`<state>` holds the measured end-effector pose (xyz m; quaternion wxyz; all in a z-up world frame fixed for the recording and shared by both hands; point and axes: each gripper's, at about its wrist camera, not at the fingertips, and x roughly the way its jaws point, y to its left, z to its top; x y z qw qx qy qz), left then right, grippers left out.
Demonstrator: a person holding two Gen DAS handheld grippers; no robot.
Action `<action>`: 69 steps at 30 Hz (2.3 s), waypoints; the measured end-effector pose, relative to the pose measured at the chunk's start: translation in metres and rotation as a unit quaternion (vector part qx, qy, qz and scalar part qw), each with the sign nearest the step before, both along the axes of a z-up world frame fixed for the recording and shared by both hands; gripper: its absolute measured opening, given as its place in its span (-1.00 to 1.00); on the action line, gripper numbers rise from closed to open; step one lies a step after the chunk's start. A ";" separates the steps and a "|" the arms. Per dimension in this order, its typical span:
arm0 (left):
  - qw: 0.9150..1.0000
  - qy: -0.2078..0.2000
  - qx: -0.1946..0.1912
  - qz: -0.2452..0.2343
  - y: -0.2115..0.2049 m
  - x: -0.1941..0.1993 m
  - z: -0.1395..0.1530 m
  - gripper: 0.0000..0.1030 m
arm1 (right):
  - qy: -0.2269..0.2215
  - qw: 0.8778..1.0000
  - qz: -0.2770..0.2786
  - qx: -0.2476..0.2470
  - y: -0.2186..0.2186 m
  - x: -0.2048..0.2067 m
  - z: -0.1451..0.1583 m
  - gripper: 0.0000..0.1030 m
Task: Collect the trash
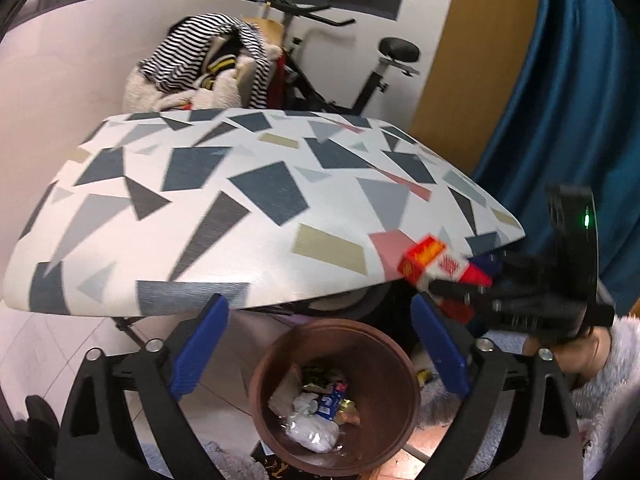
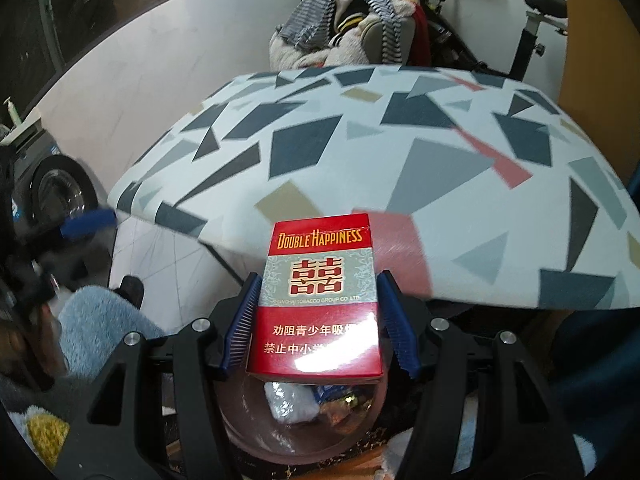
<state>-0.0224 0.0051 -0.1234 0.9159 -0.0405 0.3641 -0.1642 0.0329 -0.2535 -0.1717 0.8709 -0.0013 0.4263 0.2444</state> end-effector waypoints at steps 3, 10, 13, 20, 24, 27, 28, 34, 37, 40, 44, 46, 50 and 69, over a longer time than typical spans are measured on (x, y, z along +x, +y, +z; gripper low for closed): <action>1.000 -0.002 0.010 0.018 0.008 -0.002 0.003 0.84 | 0.014 1.000 0.011 -0.007 0.008 -0.004 -0.010 0.17; 0.999 0.003 0.016 0.049 0.020 -0.002 0.001 0.88 | 0.047 0.998 0.036 -0.025 0.026 -0.012 -0.034 0.17; 0.998 0.004 0.019 0.057 0.022 -0.002 0.001 0.88 | 0.054 0.997 0.041 -0.031 0.030 -0.013 -0.041 0.17; 0.998 0.005 0.021 0.062 0.021 -0.001 0.000 0.88 | 0.055 0.997 0.046 -0.036 0.038 -0.013 -0.045 0.43; 0.997 0.002 0.038 0.069 0.020 0.002 0.002 0.88 | 0.033 0.998 0.039 -0.039 0.037 -0.012 -0.036 0.76; 0.997 -0.006 0.039 0.070 0.018 0.006 0.010 0.88 | 0.017 0.999 0.030 -0.033 0.033 -0.006 -0.022 0.89; 0.997 -0.010 0.041 0.072 0.018 0.007 0.013 0.88 | 0.013 0.999 0.027 -0.034 0.031 -0.002 -0.015 0.89; 0.995 -0.051 0.052 0.074 0.012 0.018 0.051 0.88 | -0.041 0.999 0.003 -0.036 0.019 0.013 0.038 0.89; 0.992 -0.083 0.064 0.072 0.005 0.021 0.081 0.89 | -0.078 0.996 -0.012 -0.035 0.011 0.017 0.072 0.89; 0.987 -0.117 0.074 0.075 0.000 0.022 0.112 0.89 | -0.116 0.992 -0.026 -0.033 0.002 0.020 0.107 0.89; 0.977 -0.163 0.109 0.083 -0.012 0.020 0.148 0.89 | -0.155 0.987 -0.042 -0.027 -0.011 0.020 0.145 0.89; 0.974 -0.177 0.116 0.084 -0.017 0.017 0.161 0.89 | -0.173 0.983 -0.049 -0.022 -0.019 0.018 0.163 0.89; 0.972 -0.185 0.115 0.088 -0.023 0.013 0.178 0.89 | -0.195 0.979 -0.056 -0.020 -0.029 0.015 0.184 0.89; 0.972 -0.177 0.117 0.105 -0.023 0.004 0.185 0.89 | -0.210 0.976 -0.053 -0.016 -0.030 -0.002 0.211 0.89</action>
